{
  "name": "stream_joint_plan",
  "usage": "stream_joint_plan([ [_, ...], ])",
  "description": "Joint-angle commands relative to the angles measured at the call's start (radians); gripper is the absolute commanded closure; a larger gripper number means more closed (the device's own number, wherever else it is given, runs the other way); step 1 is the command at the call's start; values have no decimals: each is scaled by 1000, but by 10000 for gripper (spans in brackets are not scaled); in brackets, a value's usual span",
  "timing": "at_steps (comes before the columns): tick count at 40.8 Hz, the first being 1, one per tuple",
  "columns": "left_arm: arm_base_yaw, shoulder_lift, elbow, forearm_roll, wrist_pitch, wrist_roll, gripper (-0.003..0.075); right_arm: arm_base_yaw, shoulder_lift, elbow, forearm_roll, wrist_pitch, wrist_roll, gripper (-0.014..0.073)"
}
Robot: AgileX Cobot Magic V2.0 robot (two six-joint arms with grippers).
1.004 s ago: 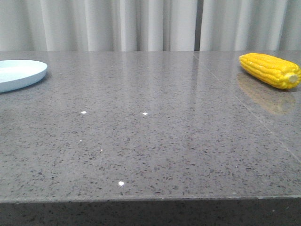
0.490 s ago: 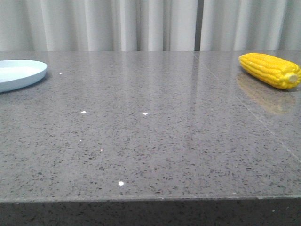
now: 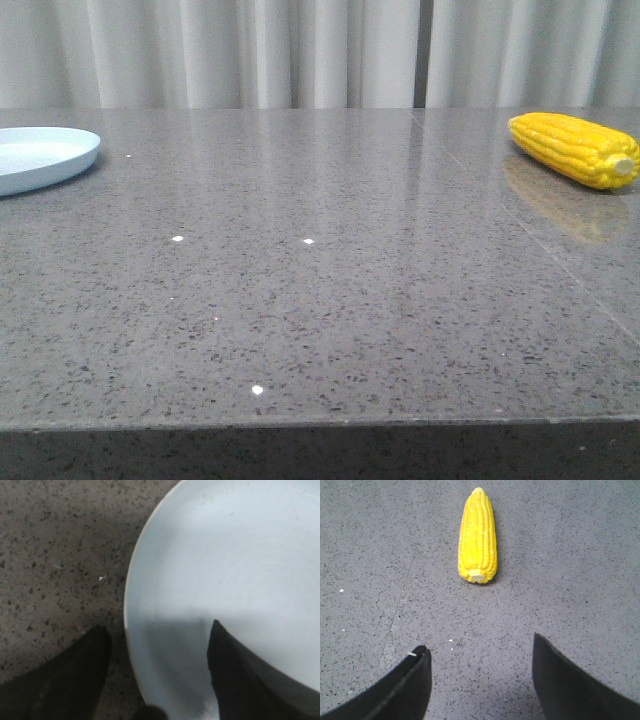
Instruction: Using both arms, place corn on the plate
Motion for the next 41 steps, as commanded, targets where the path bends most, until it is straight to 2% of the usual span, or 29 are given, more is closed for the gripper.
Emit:
stream_joint_plan([
  [1,-2,-30,-36,-28,-43,2,403,-7,5,-36,-10,-60,-11,125],
  [8,-2,-30,-36,-30,-44,2,614,-7,5,-36,-10,-57,-11,125],
  [13,-2,-30,-41,-31,-53,2,738,-7,5,-36,-10,-57,-11,125],
  [19,-6,-39,-94,-87,-6,2,741,-7,5,-36,-10,-57,-11,125],
  [25,-55,-70,-158,-123,36,2,741,-7,5,-36,-10,-57,-11,125],
  [32,-178,-80,-224,-129,90,2,741,-7,5,-36,-10,-57,-11,125],
  [41,-357,-76,-226,-130,92,2,741,-7,5,-36,-10,-57,-11,125],
])
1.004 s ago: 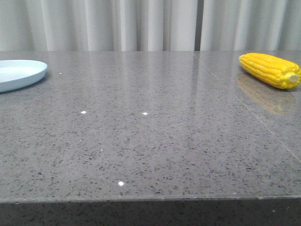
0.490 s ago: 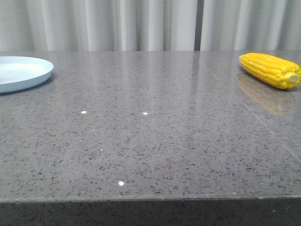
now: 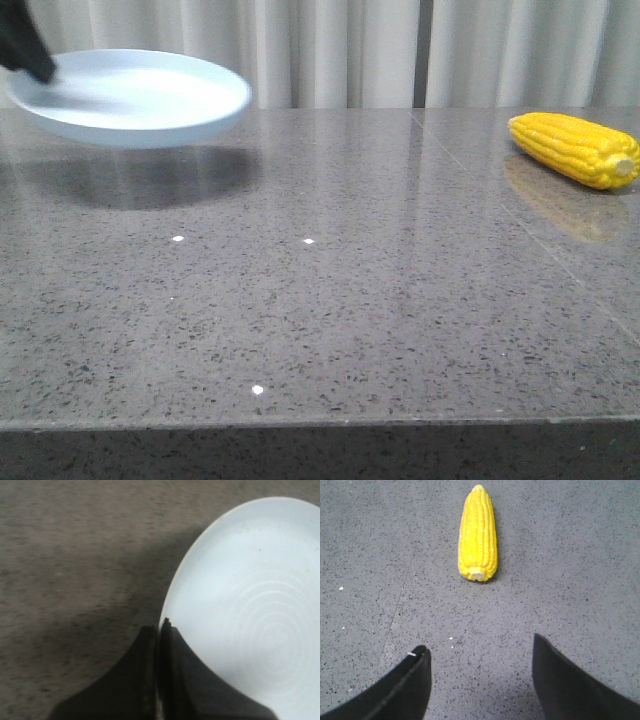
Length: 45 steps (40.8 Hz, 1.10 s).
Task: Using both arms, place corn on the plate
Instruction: 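Grip the pale blue plate rim with the left gripper, drag it inward, then release the plate and lift the left gripper away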
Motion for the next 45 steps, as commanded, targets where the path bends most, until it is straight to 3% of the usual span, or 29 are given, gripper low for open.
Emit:
stream_joint_plan([
  [1,-76,-46,-34,-40,-31,-1,741,-7,5,-36,-10,-62,-11,125],
  [16,-272,8,-34,-55,-44,-75,741,-7,5,-36,-10,-62,-11,125],
  [24,-293,58,-18,-57,-115,-212,741,-7,5,-36,-10,-61,-11,125],
  [35,-295,96,-17,5,-74,-213,736,-7,5,-36,-10,-61,-11,125],
  [38,-295,96,-17,8,-61,-213,700,-7,5,-36,-10,-61,-11,125],
  [45,-295,86,-17,12,-43,-213,440,-7,5,-36,-10,-61,-11,125],
])
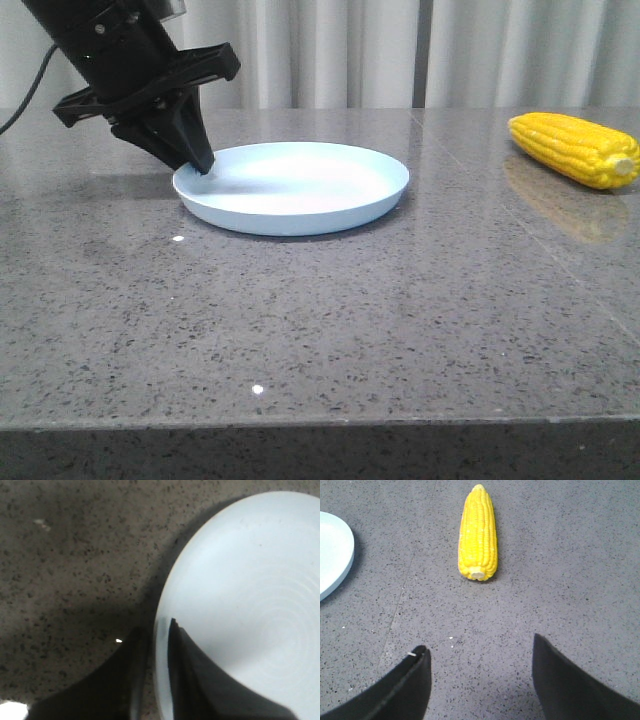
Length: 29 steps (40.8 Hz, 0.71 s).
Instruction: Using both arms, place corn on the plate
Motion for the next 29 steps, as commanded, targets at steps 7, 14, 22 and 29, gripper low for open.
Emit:
stream_joint_plan([
  [7,-10,-156,-28,71,-10,-11,364,-7,5,-36,-10,-62,-11,125],
  [14,-62,-307,-26,187,10,-11,364,-7,5,-36,-10,-62,-11,125],
  [22,-194,-515,52,318,-4,-11,364,-7,5,-36,-10,-62,-11,125],
  [29,-250,-676,195,318,-51,-9,364,-7,5,-36,-10,-62,-11,125],
])
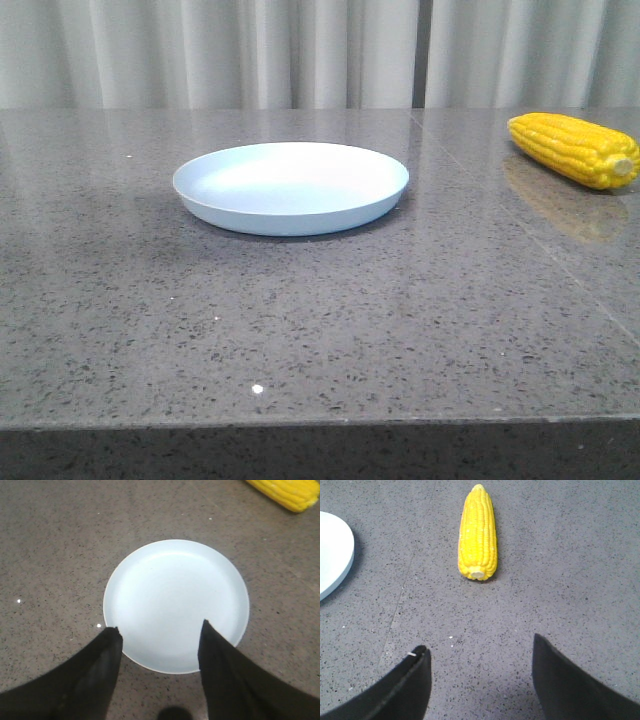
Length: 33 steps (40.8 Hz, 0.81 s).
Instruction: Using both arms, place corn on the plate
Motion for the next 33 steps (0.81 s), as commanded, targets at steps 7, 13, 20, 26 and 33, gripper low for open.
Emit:
stream_joint_plan([
  [7,-22,-212,189,24,-84,-2,364,-7,5,-36,-9,-65,-11,125],
  [13,-22,-321,308,56,-104,-2,364,-7,5,-36,-9,-65,-11,125],
  [20,-22,-433,398,56,-122,-2,364,-7,5,-36,-1,-65,-11,125],
  [26,-22,-483,420,56,-123,-2,364,-7,13,-38,6,-65,-11,123],
  [33,-22,-489,420,56,-127,-2,364,-7,93,-70,6,-50,-11,-10],
])
